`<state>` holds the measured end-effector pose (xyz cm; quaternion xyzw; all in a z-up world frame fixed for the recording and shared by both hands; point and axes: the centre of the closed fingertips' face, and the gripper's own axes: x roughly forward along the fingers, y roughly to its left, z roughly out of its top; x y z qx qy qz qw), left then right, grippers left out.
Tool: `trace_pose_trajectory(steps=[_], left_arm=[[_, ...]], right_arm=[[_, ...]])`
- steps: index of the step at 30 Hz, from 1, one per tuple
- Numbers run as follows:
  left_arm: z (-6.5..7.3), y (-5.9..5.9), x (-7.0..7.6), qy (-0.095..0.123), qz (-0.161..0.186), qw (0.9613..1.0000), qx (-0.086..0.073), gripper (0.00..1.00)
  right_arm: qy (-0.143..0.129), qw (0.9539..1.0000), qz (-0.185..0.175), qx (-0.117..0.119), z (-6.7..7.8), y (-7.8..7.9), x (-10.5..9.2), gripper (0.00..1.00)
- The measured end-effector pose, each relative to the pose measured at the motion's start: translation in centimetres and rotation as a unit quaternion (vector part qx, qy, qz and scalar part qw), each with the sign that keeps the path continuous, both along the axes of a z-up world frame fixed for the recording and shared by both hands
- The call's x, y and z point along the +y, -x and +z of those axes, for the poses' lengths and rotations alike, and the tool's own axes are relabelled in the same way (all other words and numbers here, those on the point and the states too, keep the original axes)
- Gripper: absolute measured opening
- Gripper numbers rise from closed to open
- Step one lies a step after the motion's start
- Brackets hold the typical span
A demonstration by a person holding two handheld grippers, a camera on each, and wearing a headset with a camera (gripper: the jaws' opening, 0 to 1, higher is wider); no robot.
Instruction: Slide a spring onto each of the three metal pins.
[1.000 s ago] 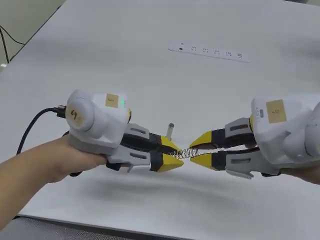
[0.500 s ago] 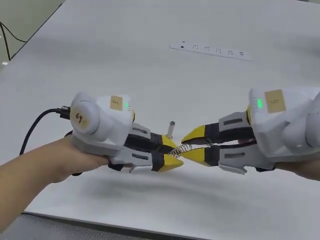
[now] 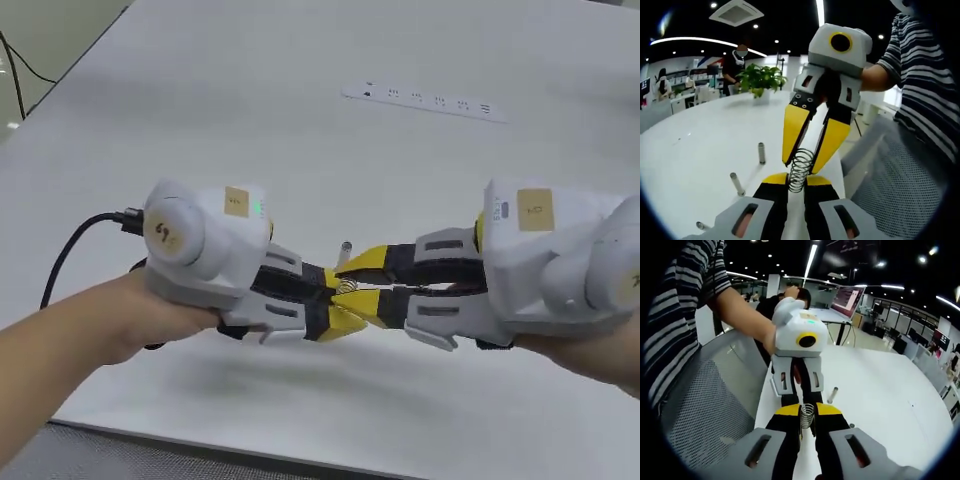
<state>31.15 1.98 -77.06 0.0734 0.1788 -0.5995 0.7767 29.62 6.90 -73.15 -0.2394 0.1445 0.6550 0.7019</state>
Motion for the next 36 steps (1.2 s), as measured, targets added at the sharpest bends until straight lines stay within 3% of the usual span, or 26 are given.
trace_pose_trajectory(steps=[4,21,30,36], left_arm=[[-0.2,0.4,0.0,-0.01,-0.007,0.9999,-0.001,0.03],[0.3,0.5,0.5,0.0,0.004,0.9999,0.015,0.06],[0.0,0.7,1.3,-0.006,0.013,0.9996,0.024,0.08],[0.0,0.7,1.7,-0.008,0.023,0.9995,0.018,0.13]], right_arm=[[0.001,1.0,0.002,0.004,-0.3,0.4,0.3,0.06],[0.018,0.9997,0.012,0.007,-0.3,0.7,0.1,0.06],[0.027,0.9995,0.017,0.001,-0.3,0.7,0.0,0.06],[0.036,0.9992,0.019,-0.005,-0.3,0.6,-0.1,0.06]])
